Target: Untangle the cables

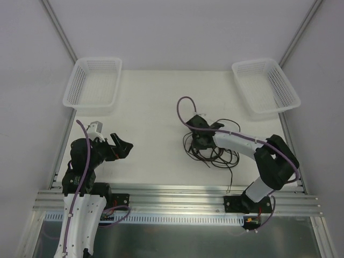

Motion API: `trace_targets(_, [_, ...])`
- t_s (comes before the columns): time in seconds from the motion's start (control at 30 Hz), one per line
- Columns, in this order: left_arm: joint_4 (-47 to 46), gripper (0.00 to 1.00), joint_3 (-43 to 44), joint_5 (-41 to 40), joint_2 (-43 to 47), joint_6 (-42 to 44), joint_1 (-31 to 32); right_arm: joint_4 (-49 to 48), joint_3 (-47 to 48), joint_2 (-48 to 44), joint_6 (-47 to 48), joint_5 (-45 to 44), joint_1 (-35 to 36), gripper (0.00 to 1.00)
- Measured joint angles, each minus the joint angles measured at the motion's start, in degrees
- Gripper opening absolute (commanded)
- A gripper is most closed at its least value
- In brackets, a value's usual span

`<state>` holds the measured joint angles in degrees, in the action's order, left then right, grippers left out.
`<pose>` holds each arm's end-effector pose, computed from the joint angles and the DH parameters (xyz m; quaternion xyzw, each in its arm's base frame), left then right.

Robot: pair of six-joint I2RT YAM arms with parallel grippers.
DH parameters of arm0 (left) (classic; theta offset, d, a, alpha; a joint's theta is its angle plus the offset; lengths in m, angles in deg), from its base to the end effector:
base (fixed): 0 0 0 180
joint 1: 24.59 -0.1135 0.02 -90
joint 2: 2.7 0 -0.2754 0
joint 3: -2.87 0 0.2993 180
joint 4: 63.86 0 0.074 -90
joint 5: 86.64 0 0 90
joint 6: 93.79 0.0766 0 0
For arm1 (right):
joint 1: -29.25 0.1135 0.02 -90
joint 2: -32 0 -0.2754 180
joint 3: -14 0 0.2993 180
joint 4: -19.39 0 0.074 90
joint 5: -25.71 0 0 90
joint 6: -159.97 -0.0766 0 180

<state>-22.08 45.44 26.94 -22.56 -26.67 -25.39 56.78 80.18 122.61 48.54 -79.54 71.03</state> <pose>0.1738 -0.0282 0.2755 -0.0476 0.8046 -0.2721 0.5256 0.2858 0.2284 0.1347 -0.1380 0.9519 0.0168 0.2729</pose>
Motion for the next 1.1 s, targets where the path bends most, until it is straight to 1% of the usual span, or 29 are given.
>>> trace_targets(0.03, [0.0,0.99,-0.02,0.02,0.0,0.0,-0.02,0.15,3.13,1.95,-0.02,-0.39,3.82,0.05])
trace_targets(0.07, [0.0,0.99,-0.02,0.04,-0.04,0.0,-0.02,0.55,6.4,3.82,-0.02,-0.63,6.97,0.14])
trace_targets(0.13, [-0.04,0.99,-0.02,0.22,-0.24,0.0,-0.02,0.94,13.35,7.54,0.02,-1.03,12.02,0.29])
trace_targets(0.17, [-0.09,0.99,-0.02,0.44,-0.48,0.0,-0.02,1.09,16.74,9.27,0.2,-1.05,13.84,0.39])
trace_targets(0.2, [-0.15,0.99,-0.04,0.57,-0.72,0.0,-0.02,1.4,19.41,10.56,0.48,-1.01,14.97,0.44])
trace_targets(0.23, [-0.37,0.99,-0.07,0.94,-1.09,0.0,-0.02,1.51,22.4,11.93,1.07,-1.05,16.13,0.54])
trace_targets(0.27, [-0.57,0.99,-0.07,1.4,-1.38,0.0,-0.02,1.75,24.7,12.83,1.51,-1.14,16.92,0.6])
trace_targets(0.37, [-1.16,0.99,-0.11,2.71,-2.56,0.02,-0.02,3.39,28.2,12.87,3.69,-1.95,18.67,0.78])
trace_targets(0.43, [-1.53,0.99,-0.13,3.8,-3.56,0.02,0.0,5.11,28.35,11.26,5.03,-2.19,19.41,0.81])
trace_targets(0.5, [-2.05,0.99,-0.28,5.4,-4.96,-0.02,0.07,6.91,27.45,8.31,6.36,-2.67,19.76,0.82])
trace_targets(0.63, [-3.45,0.99,-0.52,7.74,-9.16,-1.2,1.31,9.33,21.44,-2.82,9.14,-4.5,19.3,0.8])
trace_targets(0.7, [-4.81,0.99,-0.66,7.78,-11.58,-2.73,4.83,10.4,18.18,-8.5,10.01,-5.18,18.4,0.79])
trace_targets(0.8, [-7.63,0.99,-0.68,5.27,-15.89,-5.57,11.74,10.03,11.34,-17.29,10.73,-5.29,14.91,0.78])
trace_targets(0.87, [-10.05,0.99,-0.61,3.43,-19.96,-7.72,17.9,9.51,7.21,-20.96,10.95,-5.16,12.52,0.77])
trace_targets(0.93, [-12.5,0.99,-0.46,0.55,-24.76,-9.55,22.38,9.18,2.78,-23.71,11.17,-4.61,10.16,0.77])
trace_targets(1.0, [-13.62,0.97,0.35,-3.34,-29.83,-11.1,27.02,8.26,-1.09,-25.59,11.37,-3.32,8.85,0.77])
trace_targets(1.1, [-14.78,0.9,4.22,-10.08,-38.1,-12.02,34.1,6.21,-5.9,-27.63,11.65,-1.27,7.13,0.77])
